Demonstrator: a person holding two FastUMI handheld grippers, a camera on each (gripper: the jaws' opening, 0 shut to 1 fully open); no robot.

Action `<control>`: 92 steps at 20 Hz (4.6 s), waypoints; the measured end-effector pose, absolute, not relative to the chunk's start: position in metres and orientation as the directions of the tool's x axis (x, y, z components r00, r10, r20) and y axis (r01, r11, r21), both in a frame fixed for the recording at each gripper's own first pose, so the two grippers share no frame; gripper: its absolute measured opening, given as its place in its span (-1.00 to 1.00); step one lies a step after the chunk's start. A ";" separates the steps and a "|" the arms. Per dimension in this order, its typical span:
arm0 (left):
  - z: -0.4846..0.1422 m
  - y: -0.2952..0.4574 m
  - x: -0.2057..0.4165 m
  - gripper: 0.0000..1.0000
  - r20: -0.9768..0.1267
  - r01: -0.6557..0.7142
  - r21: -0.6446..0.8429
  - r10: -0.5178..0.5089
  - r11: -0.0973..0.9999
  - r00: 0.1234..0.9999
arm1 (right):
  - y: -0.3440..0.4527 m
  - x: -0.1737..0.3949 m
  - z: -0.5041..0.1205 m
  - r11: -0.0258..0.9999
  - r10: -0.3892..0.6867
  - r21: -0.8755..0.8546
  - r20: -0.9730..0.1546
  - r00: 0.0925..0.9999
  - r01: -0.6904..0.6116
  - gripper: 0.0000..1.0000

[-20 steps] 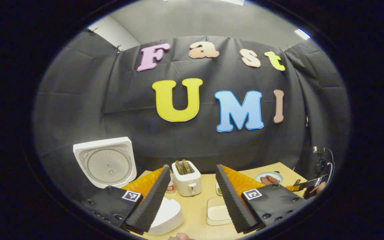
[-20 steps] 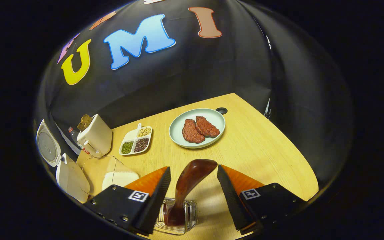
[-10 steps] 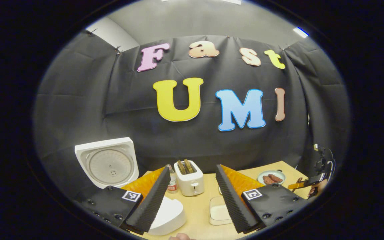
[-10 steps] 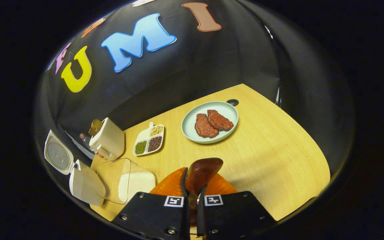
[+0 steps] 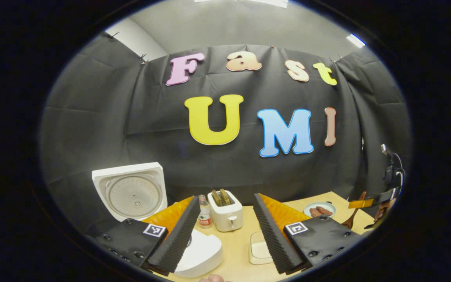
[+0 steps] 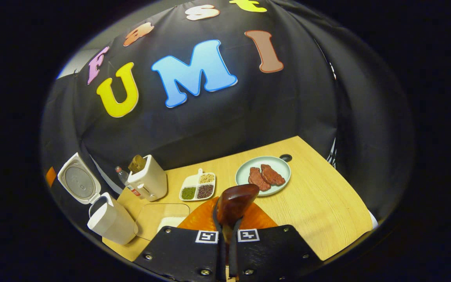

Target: Close the left gripper, press the button to open the rice cooker; take a wooden spoon from the chopstick holder with the right hand, scoop a spoonful of rice and pour it into the rice cooker, then put the wooden spoon back into the chopstick holder.

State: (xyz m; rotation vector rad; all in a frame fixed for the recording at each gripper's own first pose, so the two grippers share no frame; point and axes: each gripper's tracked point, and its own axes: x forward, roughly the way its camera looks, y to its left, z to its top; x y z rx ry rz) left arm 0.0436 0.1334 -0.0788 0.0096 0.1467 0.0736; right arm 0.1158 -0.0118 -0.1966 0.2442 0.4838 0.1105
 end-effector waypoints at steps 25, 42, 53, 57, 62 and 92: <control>-0.100 0.225 0.033 0.92 -0.207 -0.054 0.025 0.058 0.998 0.977 | 0.230 0.184 -0.281 0.920 0.355 -0.014 -0.395 0.847 -0.392 -0.92; -0.110 0.248 0.029 0.91 -0.210 -0.090 0.025 0.094 0.996 0.973 | 0.305 0.155 -0.335 0.787 0.601 0.325 -0.595 0.534 -0.524 -0.92; -0.102 0.244 0.030 0.91 -0.190 -0.092 0.011 0.092 0.996 0.977 | 0.221 0.178 -0.282 0.620 0.640 0.775 -0.406 0.653 -0.126 -0.93; -0.095 0.236 0.030 0.92 -0.175 -0.070 0.018 0.073 0.997 0.982 | 0.204 0.177 -0.243 0.480 0.638 0.875 -0.299 0.709 -0.064 -0.92; -0.092 0.237 0.028 0.90 -0.162 -0.064 0.001 0.063 0.998 0.985 | 0.203 0.171 -0.192 0.438 0.628 0.892 -0.214 0.748 -0.112 -0.93; -0.127 0.337 -0.020 0.91 -0.185 -0.149 0.009 0.148 0.989 0.971 | 0.424 0.163 -0.107 0.476 0.794 0.791 -0.198 0.575 -0.385 -0.93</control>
